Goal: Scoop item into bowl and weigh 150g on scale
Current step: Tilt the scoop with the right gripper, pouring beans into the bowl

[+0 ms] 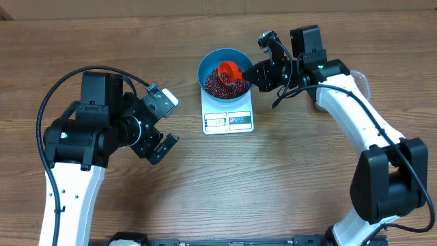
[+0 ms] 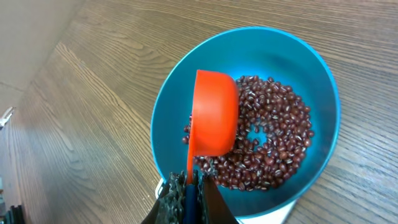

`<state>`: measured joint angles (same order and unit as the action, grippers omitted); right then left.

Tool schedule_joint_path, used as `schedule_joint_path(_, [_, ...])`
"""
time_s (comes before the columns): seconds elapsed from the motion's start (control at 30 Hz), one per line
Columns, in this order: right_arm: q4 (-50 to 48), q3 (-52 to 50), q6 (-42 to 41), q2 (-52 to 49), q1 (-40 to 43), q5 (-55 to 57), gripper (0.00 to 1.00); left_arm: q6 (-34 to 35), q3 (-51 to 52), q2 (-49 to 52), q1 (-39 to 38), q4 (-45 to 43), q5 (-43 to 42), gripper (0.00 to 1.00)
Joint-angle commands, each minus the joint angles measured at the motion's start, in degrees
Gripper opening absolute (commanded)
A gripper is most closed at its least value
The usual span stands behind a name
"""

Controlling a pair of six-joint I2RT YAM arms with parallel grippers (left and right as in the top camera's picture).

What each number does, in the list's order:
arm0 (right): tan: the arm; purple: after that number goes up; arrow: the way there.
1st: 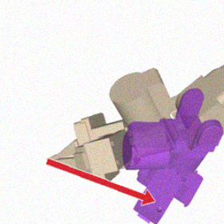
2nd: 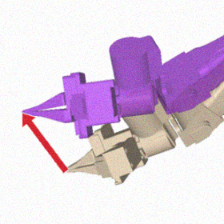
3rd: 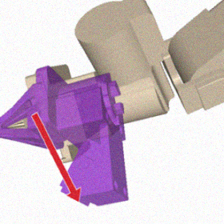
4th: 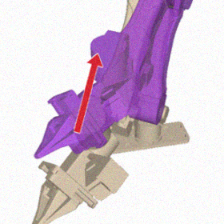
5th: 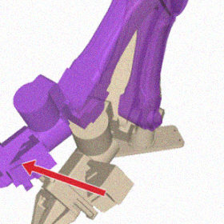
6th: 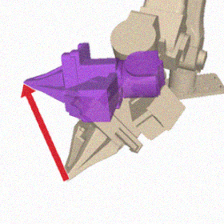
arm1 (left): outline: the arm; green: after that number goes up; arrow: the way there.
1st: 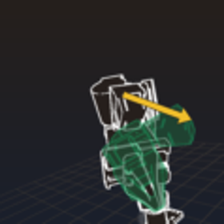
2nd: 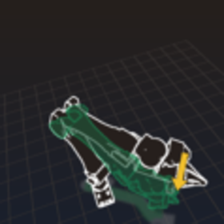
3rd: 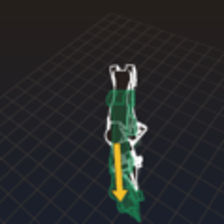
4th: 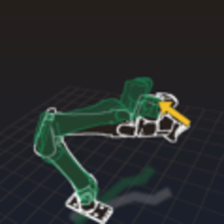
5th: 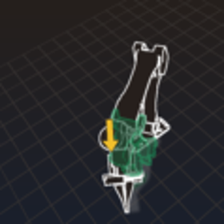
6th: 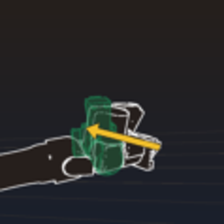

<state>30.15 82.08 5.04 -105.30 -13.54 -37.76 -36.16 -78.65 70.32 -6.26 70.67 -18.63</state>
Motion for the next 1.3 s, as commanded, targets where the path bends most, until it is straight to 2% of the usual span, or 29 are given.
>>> schedule_joint_path(0.0, [-0.74,1.68,3.02,0.20,-0.09,-1.36,0.04,0.57,0.28,0.13,-0.13,-0.02,0.00,1.00])
schedule_joint_path(0.33, [-1.53,1.66,5.97,3.17,-0.20,-0.79,0.04,0.57,0.28,0.13,-0.13,-0.02,-0.02,1.00])
schedule_joint_path(0.57, [-0.85,0.35,11.67,3.02,-3.15,11.82,0.04,0.57,0.28,0.13,-0.13,-0.02,-0.02,1.00])
schedule_joint_path(0.97, [-2.69,0.37,12.02,3.04,-4.20,11.82,0.04,0.57,0.28,0.13,-0.13,-0.04,-0.02,1.00])
schedule_joint_path(1.27, [-3.67,0.37,16.26,3.04,-4.20,11.78,0.03,0.57,0.28,0.13,-0.13,-0.02,-0.02,1.00])
